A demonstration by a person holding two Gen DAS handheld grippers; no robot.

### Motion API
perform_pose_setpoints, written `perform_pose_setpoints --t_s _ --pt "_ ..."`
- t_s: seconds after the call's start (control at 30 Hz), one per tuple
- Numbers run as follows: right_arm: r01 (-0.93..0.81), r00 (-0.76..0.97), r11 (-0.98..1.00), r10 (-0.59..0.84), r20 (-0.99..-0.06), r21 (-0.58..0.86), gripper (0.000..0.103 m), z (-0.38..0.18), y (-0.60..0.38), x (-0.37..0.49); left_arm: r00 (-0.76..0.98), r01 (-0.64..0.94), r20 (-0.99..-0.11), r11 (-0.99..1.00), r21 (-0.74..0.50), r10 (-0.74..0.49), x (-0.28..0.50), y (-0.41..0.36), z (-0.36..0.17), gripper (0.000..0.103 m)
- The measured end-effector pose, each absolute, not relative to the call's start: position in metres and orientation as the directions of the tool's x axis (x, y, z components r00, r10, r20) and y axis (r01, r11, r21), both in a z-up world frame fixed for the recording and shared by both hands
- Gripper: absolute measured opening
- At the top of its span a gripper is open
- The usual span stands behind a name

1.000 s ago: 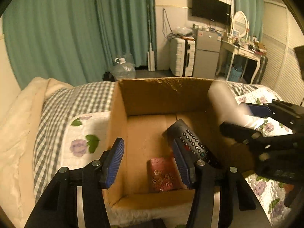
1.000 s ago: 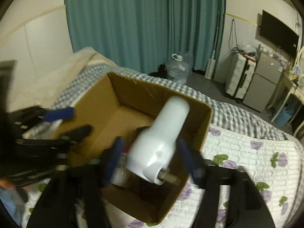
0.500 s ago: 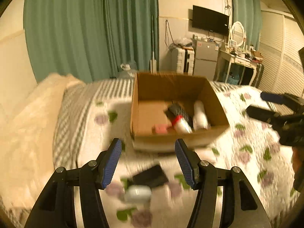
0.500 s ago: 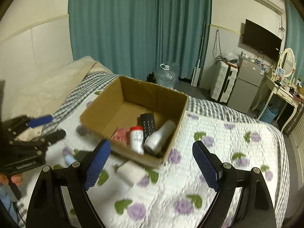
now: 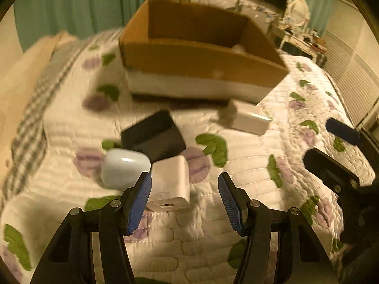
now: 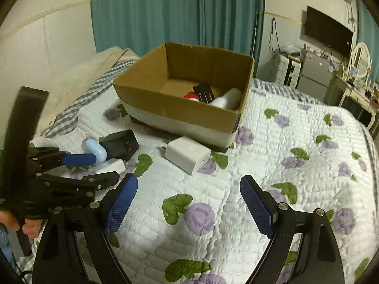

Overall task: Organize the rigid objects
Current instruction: 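Grasp the white charger with the left tool while the right tool grasps the white tube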

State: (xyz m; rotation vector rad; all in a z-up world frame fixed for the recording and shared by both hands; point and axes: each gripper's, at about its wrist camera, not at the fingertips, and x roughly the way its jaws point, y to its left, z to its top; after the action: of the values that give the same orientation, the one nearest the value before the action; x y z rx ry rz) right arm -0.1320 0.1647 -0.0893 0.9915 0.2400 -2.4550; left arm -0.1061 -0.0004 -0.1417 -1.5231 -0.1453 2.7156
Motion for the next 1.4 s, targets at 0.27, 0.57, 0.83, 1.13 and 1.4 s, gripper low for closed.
perform_pose_setpoints --t_s 0.27,0.57,0.83,1.13,1.4 --pt "0.455 -0.592 -0.888 -0.361 -0.721 0.071 0.089 -0.107 0.174 -0.147 -0.433 0.112 -0.895 -0.978 -0.173 0.108 -0.129 -0.016 -0.166 0.059" --pt "0.451 -0.597 -0.890 -0.352 -0.721 0.062 0.088 -0.106 0.173 -0.147 -0.479 0.114 -0.872 -0.977 -0.179 0.104 -0.117 -0.016 -0.158 0.040" --pt "0.471 -0.592 -0.880 -0.373 -0.715 0.069 0.088 -0.102 0.165 -0.166 -0.657 0.095 -0.753 -0.995 -0.026 -0.043 -0.102 -0.005 -0.105 0.040" --pt "0.422 -0.549 -0.901 -0.343 -0.762 0.102 0.088 -0.124 0.129 -0.205 -0.666 0.210 -0.732 -0.978 0.006 -0.147 -0.126 -0.034 -0.111 0.040" --pt "0.421 -0.514 -0.902 -0.322 -0.795 0.094 0.088 -0.145 0.116 -0.231 -0.660 0.193 -0.741 -0.981 -0.008 -0.124 -0.128 -0.035 -0.119 0.040"
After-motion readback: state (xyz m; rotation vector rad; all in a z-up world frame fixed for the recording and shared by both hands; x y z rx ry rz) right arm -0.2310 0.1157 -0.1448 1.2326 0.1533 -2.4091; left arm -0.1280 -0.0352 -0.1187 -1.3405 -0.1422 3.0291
